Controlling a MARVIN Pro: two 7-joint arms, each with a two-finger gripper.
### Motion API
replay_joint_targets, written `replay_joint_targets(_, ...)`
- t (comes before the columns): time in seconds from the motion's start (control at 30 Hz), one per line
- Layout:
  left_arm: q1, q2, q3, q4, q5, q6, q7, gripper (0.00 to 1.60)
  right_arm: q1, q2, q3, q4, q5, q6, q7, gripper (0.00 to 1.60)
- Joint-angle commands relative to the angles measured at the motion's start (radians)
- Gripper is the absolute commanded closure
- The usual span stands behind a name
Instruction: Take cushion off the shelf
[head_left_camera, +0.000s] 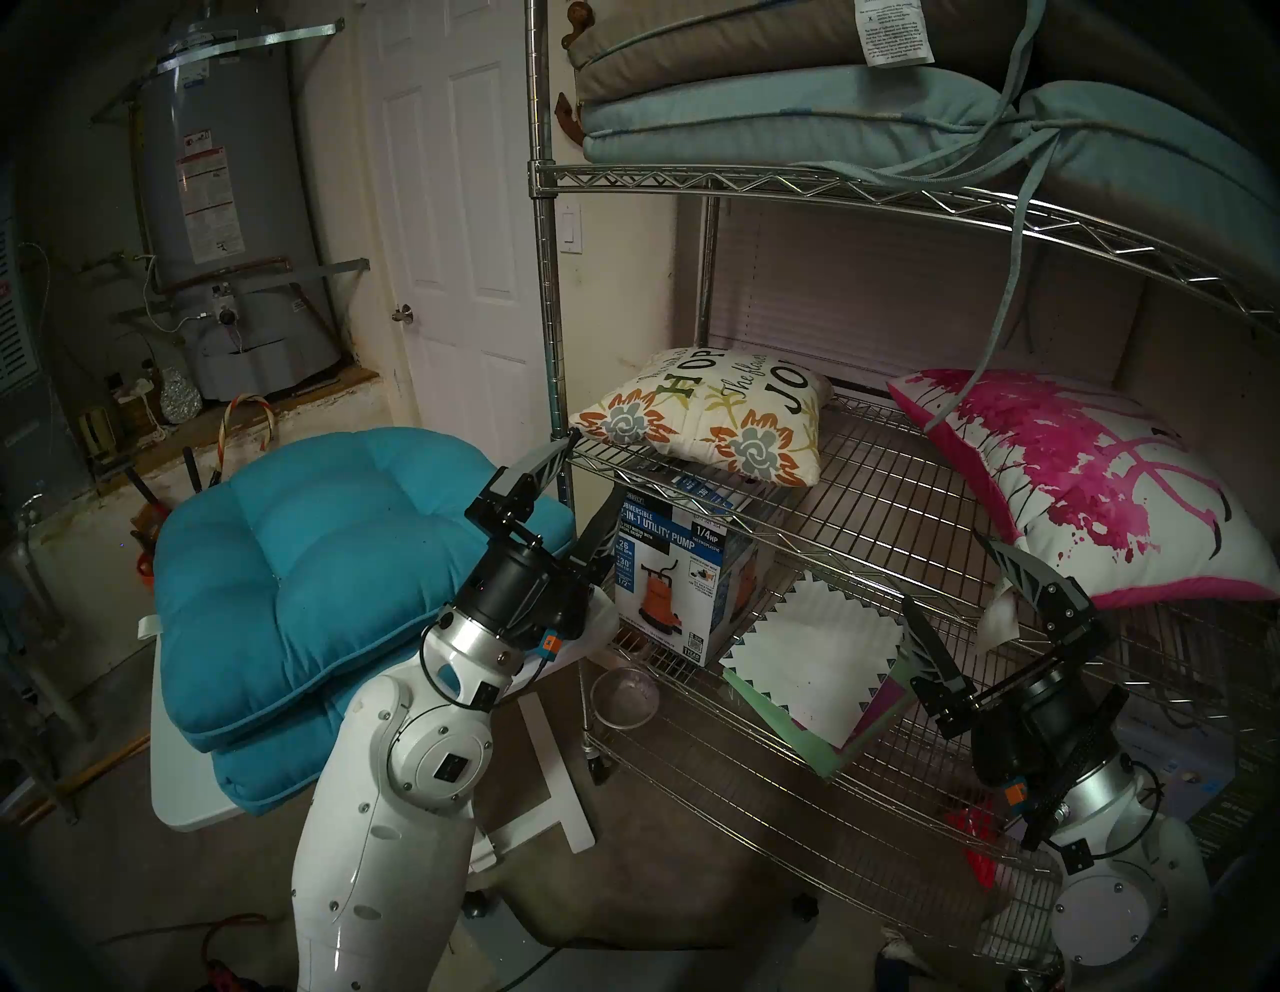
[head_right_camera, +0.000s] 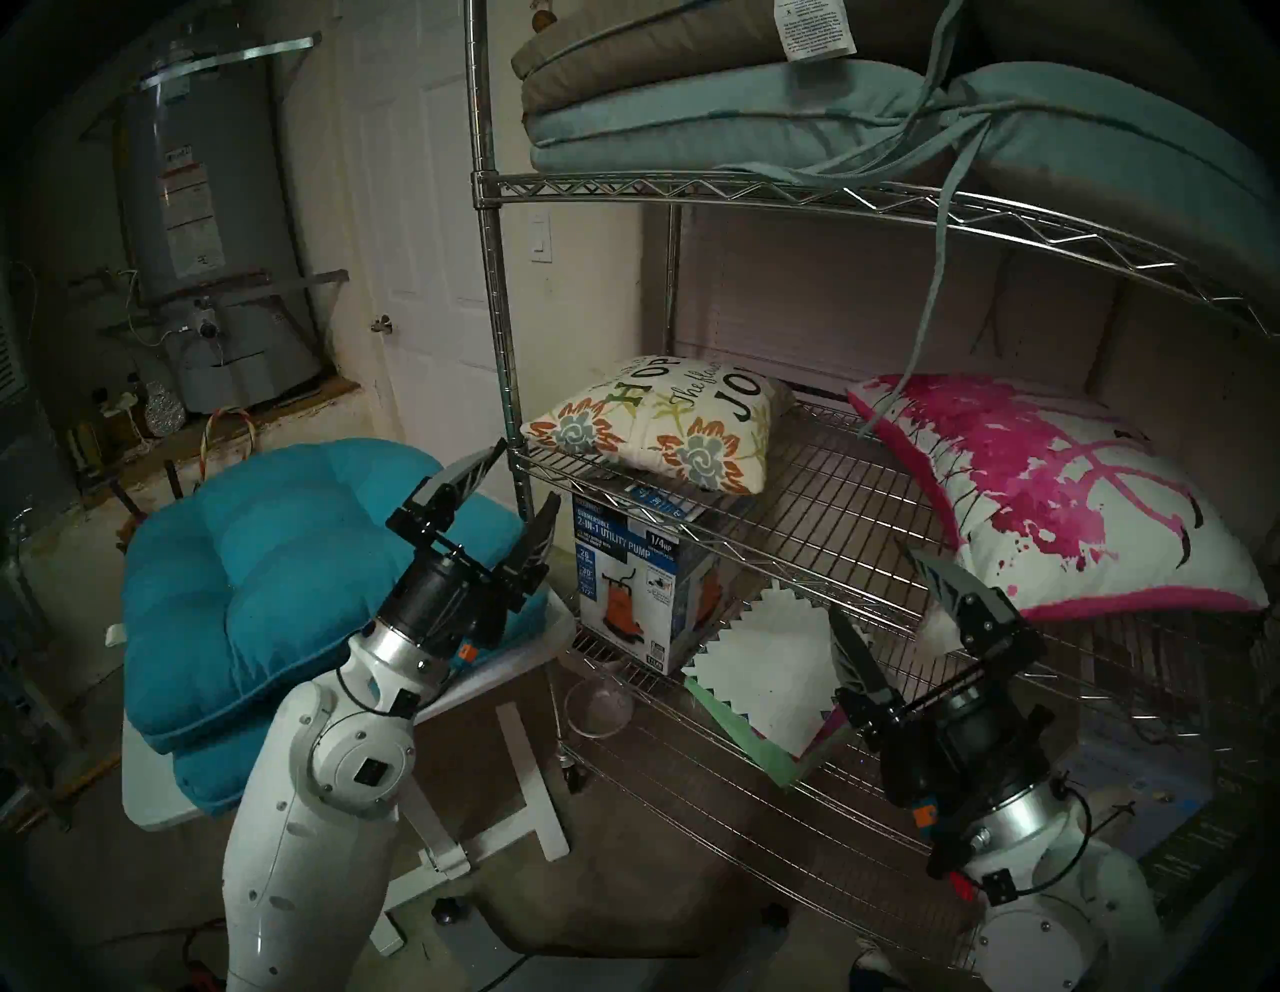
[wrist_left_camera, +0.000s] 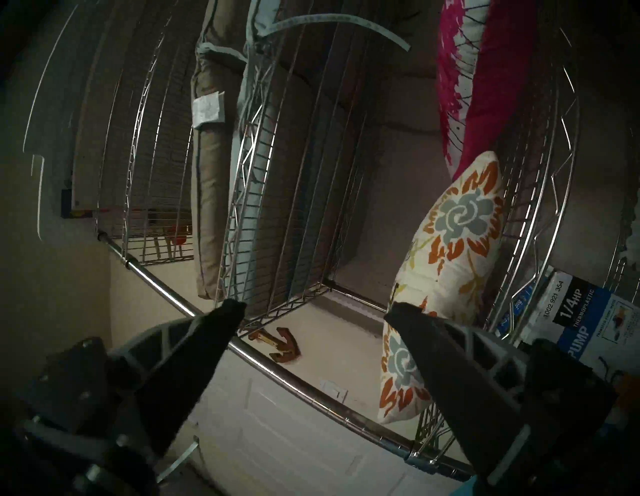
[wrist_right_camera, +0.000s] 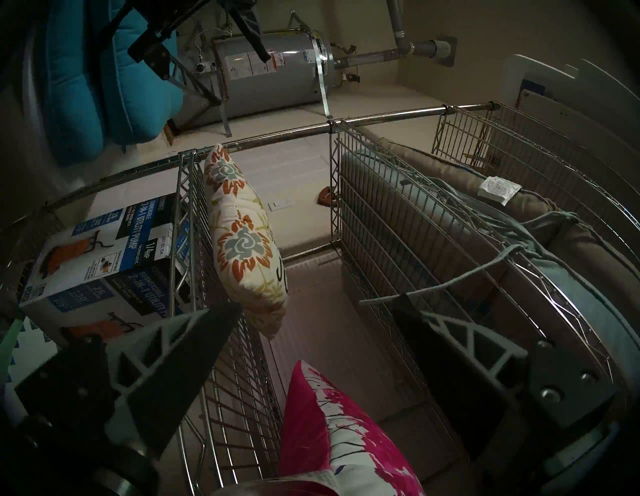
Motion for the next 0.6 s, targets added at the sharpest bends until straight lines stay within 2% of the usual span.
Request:
replay_joint_targets(0.0,0.106,-0.006,-0.006,-0.119,-0.019,0.007,-0.006,0.0,0.004,0.0,-0.001,-0.022,0.001,0.0,-0.001,0.0)
replay_joint_targets(0.23,0.184,-0.011,-0.014,-0.202,-0.028,0.025,-0.035,0.0,0.005,-0.002,-0.001,-0.022,0.001,-0.002,-0.001,0.0)
replay_joint_targets(0.27,0.21,-0.013,-0.017,-0.241,-0.027,0.037,-0.051,0.0,0.005,-0.002,-0.001,-0.022,0.001,-0.002,0.0,0.0)
replay_joint_targets(0.3,0.2,-0.014,-0.015,-0.216,-0.031,0.033,-0.045,0.0,0.005,-0.003,-0.001,-0.022,0.001,-0.002,0.0,0.0)
replay_joint_targets(0.37,0.24,-0.018,-0.018,-0.276,-0.031,0.054,-0.077,0.0,0.006,-0.003,-0.001,-0.022,0.001,-0.002,0.0,0.0)
replay_joint_targets(0.43,0.243,-0.021,-0.018,-0.273,-0.035,0.059,-0.086,0.0,0.006,-0.004,-0.001,-0.022,0.001,-0.003,0.0,0.0)
replay_joint_targets(0.57,0.287,-0.029,-0.019,-0.332,-0.04,0.088,-0.131,0.0,0.007,-0.005,-0.001,-0.022,0.0,-0.003,0.001,0.0)
